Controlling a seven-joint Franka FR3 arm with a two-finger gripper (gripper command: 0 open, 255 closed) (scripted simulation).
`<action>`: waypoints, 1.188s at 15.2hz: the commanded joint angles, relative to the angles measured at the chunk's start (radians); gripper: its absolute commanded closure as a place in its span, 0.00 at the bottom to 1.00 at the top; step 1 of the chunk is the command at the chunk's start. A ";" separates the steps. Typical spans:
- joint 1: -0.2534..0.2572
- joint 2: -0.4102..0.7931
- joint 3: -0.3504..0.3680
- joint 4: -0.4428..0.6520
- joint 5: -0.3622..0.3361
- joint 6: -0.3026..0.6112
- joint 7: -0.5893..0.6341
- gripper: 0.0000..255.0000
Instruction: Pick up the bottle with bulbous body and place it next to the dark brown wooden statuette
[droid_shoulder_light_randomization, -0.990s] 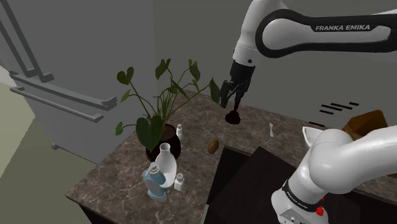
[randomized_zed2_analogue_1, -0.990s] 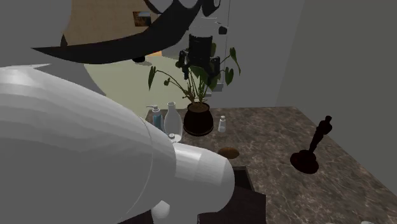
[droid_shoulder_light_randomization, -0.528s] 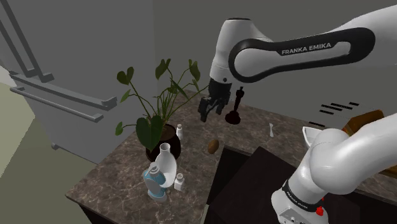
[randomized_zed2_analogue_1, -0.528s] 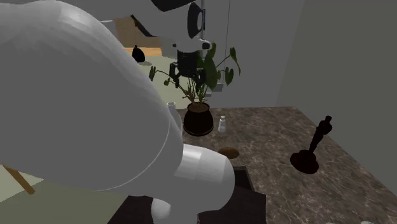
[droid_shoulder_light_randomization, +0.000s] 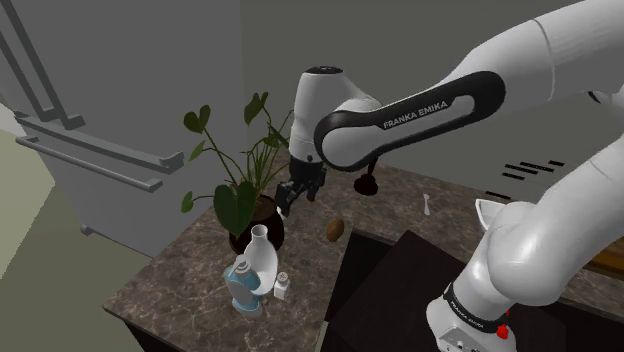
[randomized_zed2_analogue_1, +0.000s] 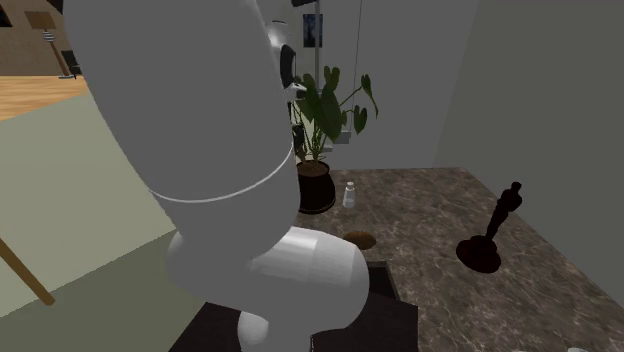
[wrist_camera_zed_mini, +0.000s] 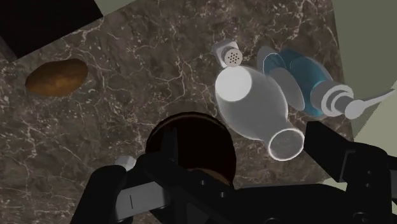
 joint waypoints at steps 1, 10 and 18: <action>0.004 0.075 0.030 0.029 -0.032 0.046 0.043 0.00; 0.042 0.357 0.078 0.158 -0.214 0.174 0.216 0.00; 0.049 0.417 0.067 0.146 -0.254 0.240 0.244 0.00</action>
